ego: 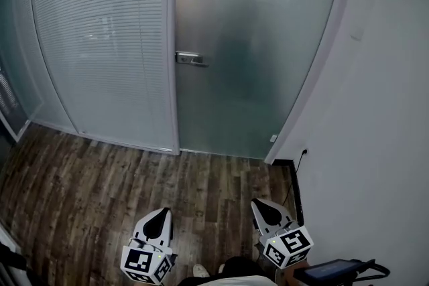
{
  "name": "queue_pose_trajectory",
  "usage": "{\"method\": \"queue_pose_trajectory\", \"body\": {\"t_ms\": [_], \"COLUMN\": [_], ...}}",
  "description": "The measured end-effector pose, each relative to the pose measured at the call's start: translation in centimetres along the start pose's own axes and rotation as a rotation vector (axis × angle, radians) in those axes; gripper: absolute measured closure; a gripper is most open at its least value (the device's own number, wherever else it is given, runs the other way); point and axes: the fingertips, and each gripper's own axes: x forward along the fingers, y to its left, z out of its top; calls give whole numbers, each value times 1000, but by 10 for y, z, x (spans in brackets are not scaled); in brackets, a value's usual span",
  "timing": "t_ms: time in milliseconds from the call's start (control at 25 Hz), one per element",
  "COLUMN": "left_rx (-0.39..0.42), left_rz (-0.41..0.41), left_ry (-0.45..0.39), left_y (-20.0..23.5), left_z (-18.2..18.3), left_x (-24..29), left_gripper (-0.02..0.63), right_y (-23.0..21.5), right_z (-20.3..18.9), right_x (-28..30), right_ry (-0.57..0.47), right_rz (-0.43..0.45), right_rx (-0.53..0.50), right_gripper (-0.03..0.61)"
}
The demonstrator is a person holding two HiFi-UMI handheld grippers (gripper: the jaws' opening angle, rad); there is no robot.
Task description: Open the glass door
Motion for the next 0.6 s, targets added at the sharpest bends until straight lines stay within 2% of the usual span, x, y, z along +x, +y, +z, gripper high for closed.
{"method": "queue_pose_trajectory", "body": {"t_ms": [200,480,600], "left_rx": [5,4,10], "left_rz": [-19,7,8], "left_ry": [14,14,20], "left_y": [16,38,39], "left_z": [5,14,20], "left_x": [24,66,96], "left_gripper": [615,615,615], "right_y": [-14,-38,-61], "right_z": [3,8,14], "right_x": [32,81,101], "right_ry": [4,-10,-18], "right_rz": [-16,21,27], "right_rx": [22,29,34], "right_gripper": [577,577,577]}}
